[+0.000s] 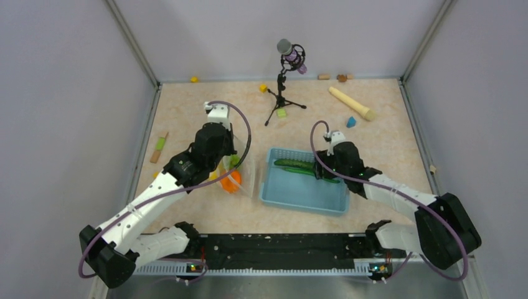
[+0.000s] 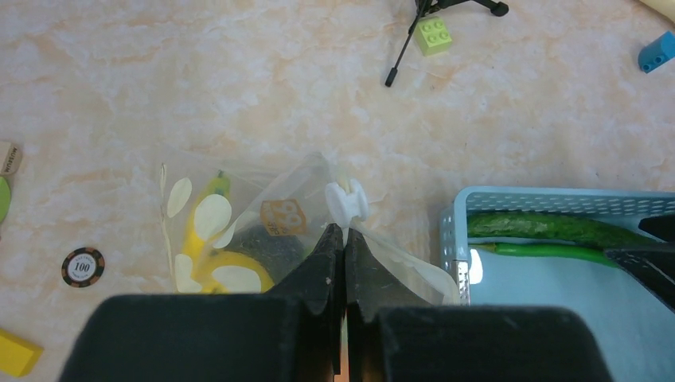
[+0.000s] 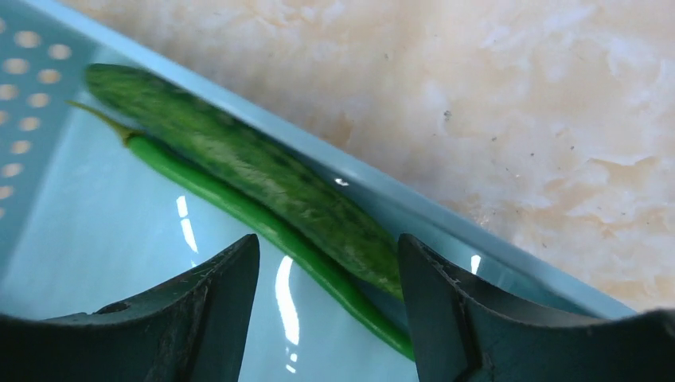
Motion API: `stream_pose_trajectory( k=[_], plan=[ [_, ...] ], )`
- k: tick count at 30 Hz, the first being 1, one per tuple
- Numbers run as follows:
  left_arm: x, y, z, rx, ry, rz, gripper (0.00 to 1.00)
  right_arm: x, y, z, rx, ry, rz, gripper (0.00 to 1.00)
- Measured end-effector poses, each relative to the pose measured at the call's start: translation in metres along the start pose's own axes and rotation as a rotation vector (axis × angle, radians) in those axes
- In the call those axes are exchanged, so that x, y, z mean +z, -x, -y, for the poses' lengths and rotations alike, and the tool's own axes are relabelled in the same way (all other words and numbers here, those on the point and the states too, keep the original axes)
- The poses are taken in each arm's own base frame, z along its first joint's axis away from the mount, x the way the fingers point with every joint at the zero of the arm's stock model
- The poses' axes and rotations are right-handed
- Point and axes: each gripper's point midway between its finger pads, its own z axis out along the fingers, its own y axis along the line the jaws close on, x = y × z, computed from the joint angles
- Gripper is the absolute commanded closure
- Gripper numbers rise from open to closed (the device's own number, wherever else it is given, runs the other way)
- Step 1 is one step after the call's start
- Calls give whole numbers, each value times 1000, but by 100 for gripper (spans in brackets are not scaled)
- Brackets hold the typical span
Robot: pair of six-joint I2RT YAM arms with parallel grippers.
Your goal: Place the food in the zip-top bag and seal the zipper
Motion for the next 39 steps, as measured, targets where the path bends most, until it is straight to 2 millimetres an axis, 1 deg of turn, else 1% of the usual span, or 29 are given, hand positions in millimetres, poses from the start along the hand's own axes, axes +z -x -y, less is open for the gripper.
stream_pose_trajectory(
  k=[2, 6, 9, 13, 15, 17, 19, 22, 25, 27, 33, 39],
  plan=[
    [0, 0, 0, -1, -3, 0, 100, -12, 4, -4, 16, 26, 37, 36],
    [1, 1, 2, 0, -9, -9, 100, -30, 22, -26, -6, 142, 124, 36],
    [-1, 3, 3, -3, -13, -21, 100, -34, 28, -43, -66, 209, 157, 36],
    [-2, 3, 7, -26, -32, -29, 100, -24, 21, -72, -204, 276, 112, 37],
    [-3, 2, 9, -34, -43, -33, 100, -14, 26, -86, -274, 289, 93, 37],
    [-5, 0, 9, -40, -47, -35, 100, -2, 35, -92, -314, 278, 89, 37],
    [-7, -1, 8, -44, -48, -33, 100, 11, 44, -92, -341, 248, 84, 38],
    [-9, -2, 6, -46, -49, -30, 100, 27, 46, -88, -366, 209, 61, 38],
    [-10, -3, 6, -46, -49, -30, 100, 41, 39, -81, -382, 170, 21, 39],
    [-10, -4, 6, -46, -49, -31, 100, 48, 30, -75, -391, 145, -18, 39],
    [-9, -4, 5, -45, -48, -32, 100, 58, 7, -66, -395, 116, -102, 46],
    [-7, -7, 6, -42, -46, -40, 100, 58, 8, -69, -380, 126, -104, 50]
  ],
)
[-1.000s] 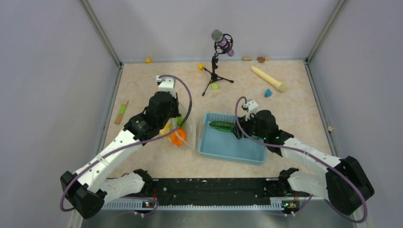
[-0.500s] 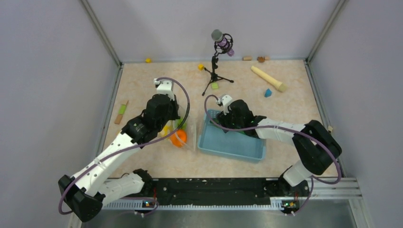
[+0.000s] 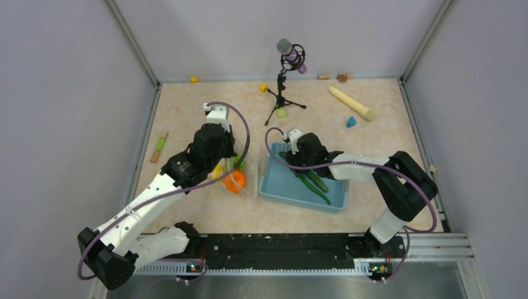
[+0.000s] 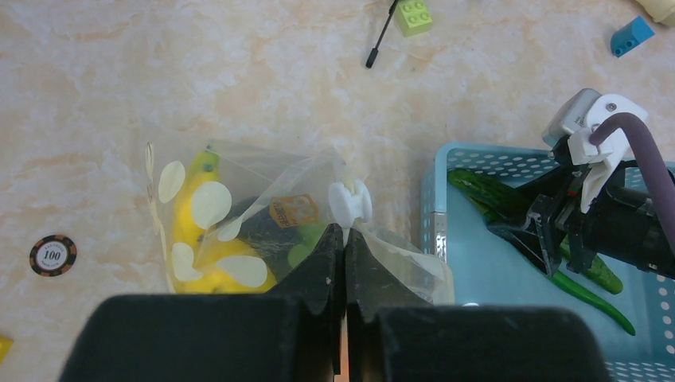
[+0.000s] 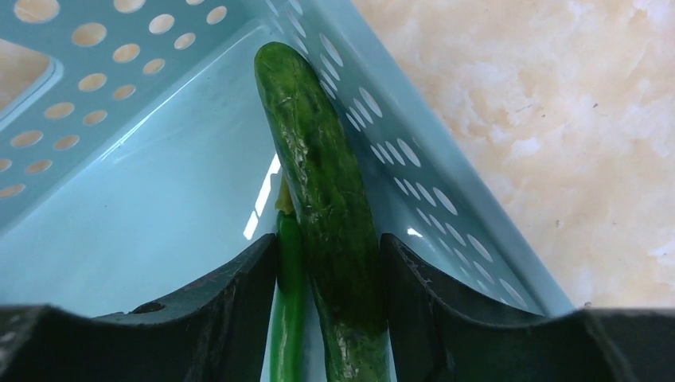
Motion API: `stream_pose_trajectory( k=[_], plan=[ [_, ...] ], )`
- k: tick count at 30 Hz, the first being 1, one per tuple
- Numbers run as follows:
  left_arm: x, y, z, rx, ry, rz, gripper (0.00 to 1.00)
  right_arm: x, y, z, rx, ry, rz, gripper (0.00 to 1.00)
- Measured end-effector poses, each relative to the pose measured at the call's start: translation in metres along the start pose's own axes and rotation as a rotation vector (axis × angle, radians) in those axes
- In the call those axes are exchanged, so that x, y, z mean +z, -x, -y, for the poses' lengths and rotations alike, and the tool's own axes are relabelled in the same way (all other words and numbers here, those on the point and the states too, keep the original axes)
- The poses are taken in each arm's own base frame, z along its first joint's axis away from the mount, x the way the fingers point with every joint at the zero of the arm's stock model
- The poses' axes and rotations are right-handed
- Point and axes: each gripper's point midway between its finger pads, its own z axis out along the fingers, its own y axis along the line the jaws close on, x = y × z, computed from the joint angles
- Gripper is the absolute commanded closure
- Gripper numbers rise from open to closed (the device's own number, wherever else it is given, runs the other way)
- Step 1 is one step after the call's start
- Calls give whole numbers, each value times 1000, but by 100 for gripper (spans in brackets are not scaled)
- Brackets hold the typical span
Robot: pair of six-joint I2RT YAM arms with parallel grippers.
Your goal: Place the food in the zip-top bag and seal the zipper
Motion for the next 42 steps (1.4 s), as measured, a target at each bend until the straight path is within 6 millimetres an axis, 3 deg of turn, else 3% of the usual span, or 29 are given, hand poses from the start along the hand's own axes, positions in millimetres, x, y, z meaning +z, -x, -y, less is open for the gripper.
stream_pose_trajectory(
  k=[7, 15, 20, 25, 29, 34, 42],
  plan=[
    [1, -2, 1, 3, -2, -7, 100, -4, 5, -8, 37, 39, 13, 40],
    [1, -2, 1, 2, -1, -7, 100, -4, 8, -10, 100, 37, 25, 41],
    [2, -2, 1, 3, -1, -8, 100, -1, 29, -10, 176, 24, 77, 41],
    [2, -2, 1, 2, -2, -8, 100, 2, 36, -12, 231, 30, 105, 45],
    [2, -2, 1, 2, -1, -8, 100, 10, 27, -7, 243, -18, 83, 47],
    [2, -2, 1, -3, 0, -8, 100, 13, 18, -3, 221, -91, 60, 64],
    [3, -5, 1, -5, 3, -17, 100, 9, 26, -2, 209, -124, 98, 73]
  ],
)
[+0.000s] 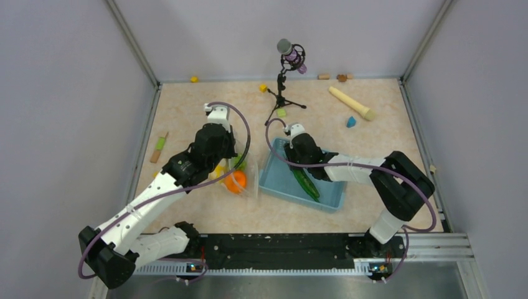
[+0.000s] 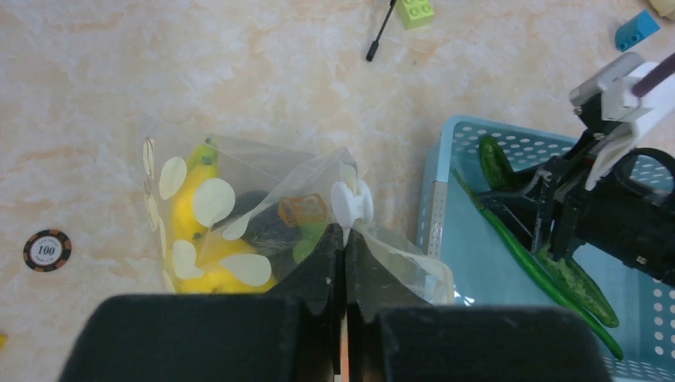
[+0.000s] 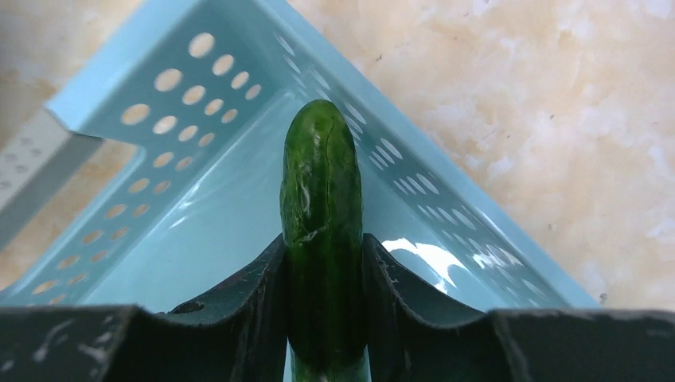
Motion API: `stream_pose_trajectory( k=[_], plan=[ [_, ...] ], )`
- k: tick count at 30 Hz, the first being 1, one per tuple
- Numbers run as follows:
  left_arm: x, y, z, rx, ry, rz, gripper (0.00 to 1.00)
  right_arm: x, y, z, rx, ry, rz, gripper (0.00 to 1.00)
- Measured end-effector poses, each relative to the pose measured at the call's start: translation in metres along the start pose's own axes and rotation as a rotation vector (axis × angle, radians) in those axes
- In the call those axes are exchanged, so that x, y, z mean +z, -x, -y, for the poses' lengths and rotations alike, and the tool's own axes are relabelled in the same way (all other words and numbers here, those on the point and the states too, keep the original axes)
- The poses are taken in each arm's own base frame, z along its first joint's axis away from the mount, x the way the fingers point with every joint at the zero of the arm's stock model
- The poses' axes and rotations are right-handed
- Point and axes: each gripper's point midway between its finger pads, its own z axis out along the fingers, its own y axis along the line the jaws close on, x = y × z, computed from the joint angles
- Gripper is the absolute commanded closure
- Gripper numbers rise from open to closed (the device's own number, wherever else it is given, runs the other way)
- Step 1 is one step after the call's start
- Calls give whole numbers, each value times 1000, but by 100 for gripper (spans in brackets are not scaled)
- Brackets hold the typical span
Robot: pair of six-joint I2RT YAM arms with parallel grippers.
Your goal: Place the food in the zip-top bag and seal the zipper
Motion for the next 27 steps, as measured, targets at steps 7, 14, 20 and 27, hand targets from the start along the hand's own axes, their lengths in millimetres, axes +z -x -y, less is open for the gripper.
stream_pose_trajectory(
  k=[7, 14, 20, 27],
  plan=[
    [-1, -1, 0, -13, 1, -4, 100, -37, 37, -7, -8, 59, 156, 74],
    [-8, 0, 2, -45, -16, -2, 100, -77, 75, -16, -27, 149, 361, 85],
    [-15, -3, 2, -85, -22, -17, 100, -125, 115, -48, -63, 363, 609, 88],
    [-26, 2, 1, -142, -1, -45, 100, -215, 184, -101, -117, 709, 1034, 90]
  ],
)
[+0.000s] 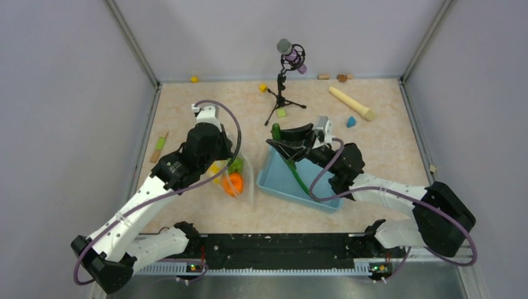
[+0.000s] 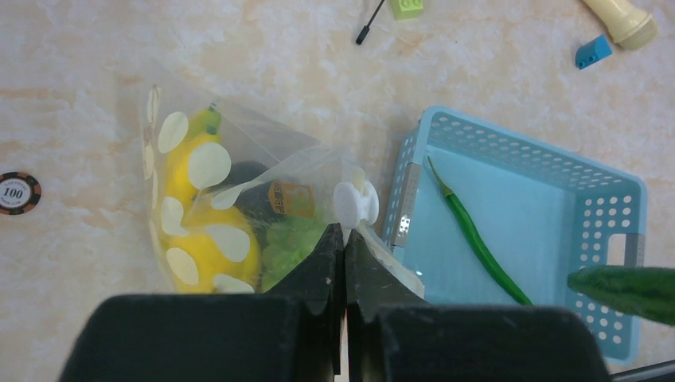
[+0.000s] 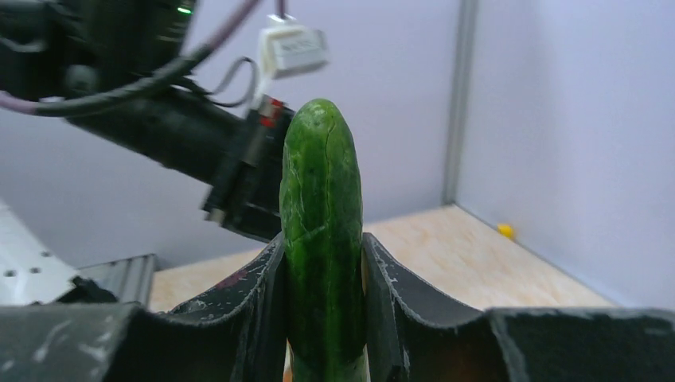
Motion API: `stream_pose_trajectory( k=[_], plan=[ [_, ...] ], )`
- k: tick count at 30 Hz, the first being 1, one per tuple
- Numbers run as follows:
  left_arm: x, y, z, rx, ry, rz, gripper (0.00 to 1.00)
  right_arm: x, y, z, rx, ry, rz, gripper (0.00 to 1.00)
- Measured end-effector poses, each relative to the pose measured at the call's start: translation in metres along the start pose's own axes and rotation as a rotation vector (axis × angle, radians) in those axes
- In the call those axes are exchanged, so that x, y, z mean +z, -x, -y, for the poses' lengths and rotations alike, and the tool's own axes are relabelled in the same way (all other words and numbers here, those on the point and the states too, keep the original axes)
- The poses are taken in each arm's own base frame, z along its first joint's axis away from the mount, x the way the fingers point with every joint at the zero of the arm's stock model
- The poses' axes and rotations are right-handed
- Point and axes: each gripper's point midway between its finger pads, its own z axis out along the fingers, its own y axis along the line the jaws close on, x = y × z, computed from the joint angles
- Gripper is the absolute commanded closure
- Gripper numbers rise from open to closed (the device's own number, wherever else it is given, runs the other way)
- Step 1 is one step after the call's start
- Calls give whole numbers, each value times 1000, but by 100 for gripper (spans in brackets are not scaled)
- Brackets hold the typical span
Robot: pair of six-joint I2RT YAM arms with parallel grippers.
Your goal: Place the food in the zip-top bag and seal the zipper
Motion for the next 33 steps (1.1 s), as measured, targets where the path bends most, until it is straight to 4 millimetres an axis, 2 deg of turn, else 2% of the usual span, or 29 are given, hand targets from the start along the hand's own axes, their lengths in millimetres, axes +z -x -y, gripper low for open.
stream_pose_trajectory(
  k=[4, 7, 10, 14, 21, 28, 33],
  plan=[
    [-7, 10, 3, -31, 1, 6, 100, 21, 18, -30, 32, 168, 131, 90],
    [-11, 13, 6, -48, -6, 0, 100, 43, 23, -41, 65, 259, 174, 90],
    [-14, 15, 9, -56, -19, -3, 100, 55, 23, -53, 93, 330, 187, 90],
    [-17, 14, 14, -56, -44, -20, 100, 58, 22, -80, 104, 432, 187, 91],
    [-19, 3, 30, -58, -131, -83, 100, 58, 35, -119, 42, 569, 237, 91],
    [-21, 1, 35, -77, -155, -100, 100, 70, 41, -130, -18, 625, 283, 92],
    [-22, 1, 33, -79, -151, -97, 100, 66, 38, -141, -67, 677, 290, 91]
  ],
)
